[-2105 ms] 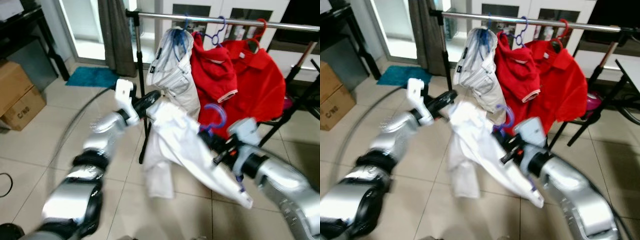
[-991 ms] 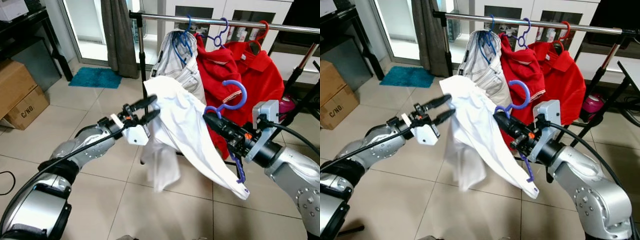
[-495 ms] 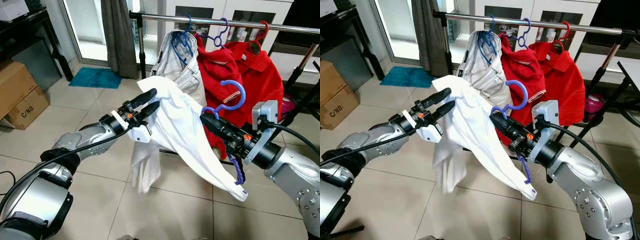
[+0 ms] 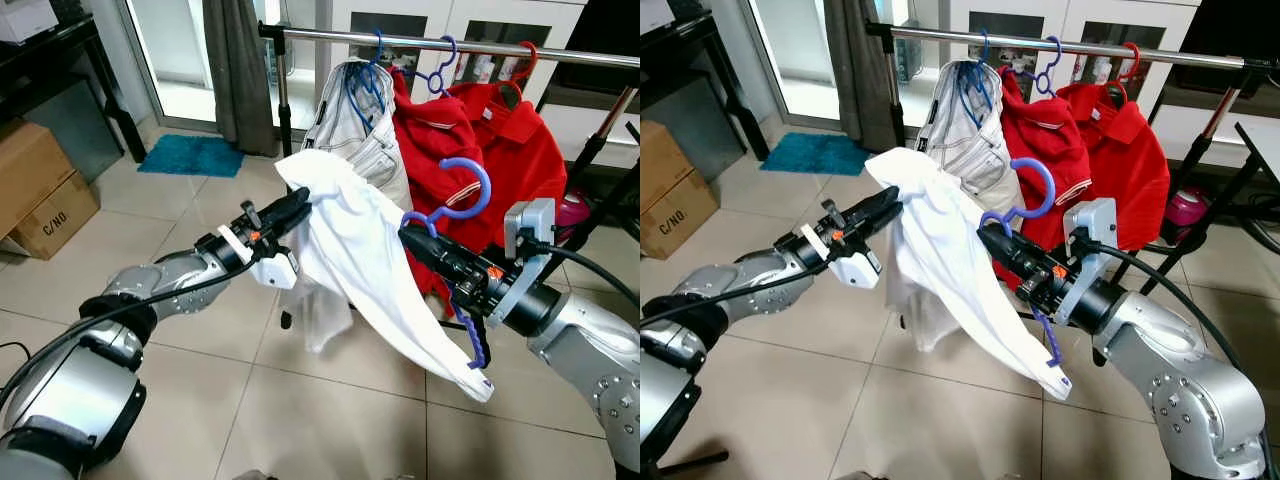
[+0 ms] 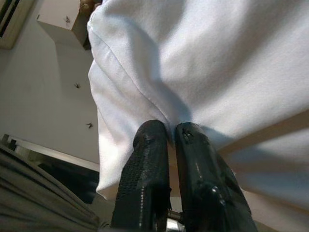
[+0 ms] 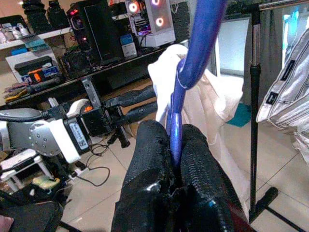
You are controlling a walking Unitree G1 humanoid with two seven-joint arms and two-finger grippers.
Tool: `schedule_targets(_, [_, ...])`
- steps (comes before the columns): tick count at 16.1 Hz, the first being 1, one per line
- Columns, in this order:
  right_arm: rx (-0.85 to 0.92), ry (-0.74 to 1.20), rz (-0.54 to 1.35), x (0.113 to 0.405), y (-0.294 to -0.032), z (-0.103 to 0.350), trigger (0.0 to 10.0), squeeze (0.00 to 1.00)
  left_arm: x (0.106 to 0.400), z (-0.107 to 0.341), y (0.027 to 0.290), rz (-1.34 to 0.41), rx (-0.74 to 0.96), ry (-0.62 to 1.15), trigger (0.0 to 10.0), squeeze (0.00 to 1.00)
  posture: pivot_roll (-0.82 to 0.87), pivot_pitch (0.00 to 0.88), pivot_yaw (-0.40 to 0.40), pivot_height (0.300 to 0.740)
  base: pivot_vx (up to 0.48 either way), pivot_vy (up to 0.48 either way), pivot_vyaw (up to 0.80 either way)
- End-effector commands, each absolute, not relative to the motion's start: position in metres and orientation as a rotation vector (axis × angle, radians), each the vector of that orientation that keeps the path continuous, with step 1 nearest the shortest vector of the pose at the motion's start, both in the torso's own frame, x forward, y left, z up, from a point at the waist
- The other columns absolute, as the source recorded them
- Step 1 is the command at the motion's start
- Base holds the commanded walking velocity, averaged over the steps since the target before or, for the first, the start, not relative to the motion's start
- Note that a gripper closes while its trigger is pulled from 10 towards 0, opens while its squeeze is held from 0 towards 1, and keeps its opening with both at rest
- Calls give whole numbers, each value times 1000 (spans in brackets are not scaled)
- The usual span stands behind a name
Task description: Hang hanger
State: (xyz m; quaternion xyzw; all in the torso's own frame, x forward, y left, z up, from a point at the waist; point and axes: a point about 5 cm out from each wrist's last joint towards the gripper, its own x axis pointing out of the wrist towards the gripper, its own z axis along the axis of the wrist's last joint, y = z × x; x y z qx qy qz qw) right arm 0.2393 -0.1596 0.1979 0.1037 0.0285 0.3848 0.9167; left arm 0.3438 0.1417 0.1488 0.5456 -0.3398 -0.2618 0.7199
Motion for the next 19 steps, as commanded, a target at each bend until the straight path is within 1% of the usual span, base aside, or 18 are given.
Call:
schedule_targets(1, [194, 8, 810, 238, -157, 210, 10000, 0, 346, 153, 141, -566, 1204, -763, 0, 0, -287, 2, 56, 740, 0, 0, 0])
schedule_targets(4, [191, 11, 806, 237, -157, 209, 10000, 0, 348, 156, 141, -540, 1183, -758, 0, 0, -290, 2, 58, 740, 0, 0, 0])
schedule_targets(10, [181, 21, 792, 237, -158, 207, 10000, 0, 352, 166, 144, -486, 1066, -737, 0, 0, -288, 6, 62, 740, 0, 0, 0])
schedule_targets(11, [159, 40, 784, 236, -158, 204, 10000, 0, 353, 171, 145, -472, 1031, -741, 0, 0, -289, 6, 63, 740, 0, 0, 0])
schedule_targets(13, [61, 113, 744, 237, -162, 192, 10000, 0, 355, 185, 145, -468, 928, -755, 0, 0, -292, 7, 66, 740, 0, 0, 0])
schedule_targets(14, [10, 150, 718, 237, -164, 184, 10000, 0, 357, 190, 143, -504, 857, -718, 0, 0, -292, 7, 66, 740, 0, 0, 0])
schedule_targets(16, [-36, 183, 704, 237, -166, 176, 10000, 0, 365, 191, 141, -572, 736, -582, 0, 0, -283, 11, 60, 740, 0, 0, 0])
schedule_targets(18, [-91, 206, 732, 233, -166, 172, 10000, 0, 378, 199, 147, -609, 598, -424, 0, 0, -278, 11, 58, 740, 0, 0, 0])
schedule_targets(19, [-100, 198, 746, 231, -166, 173, 10000, 0, 381, 201, 150, -628, 591, -381, 0, 0, -276, 10, 59, 740, 0, 0, 0])
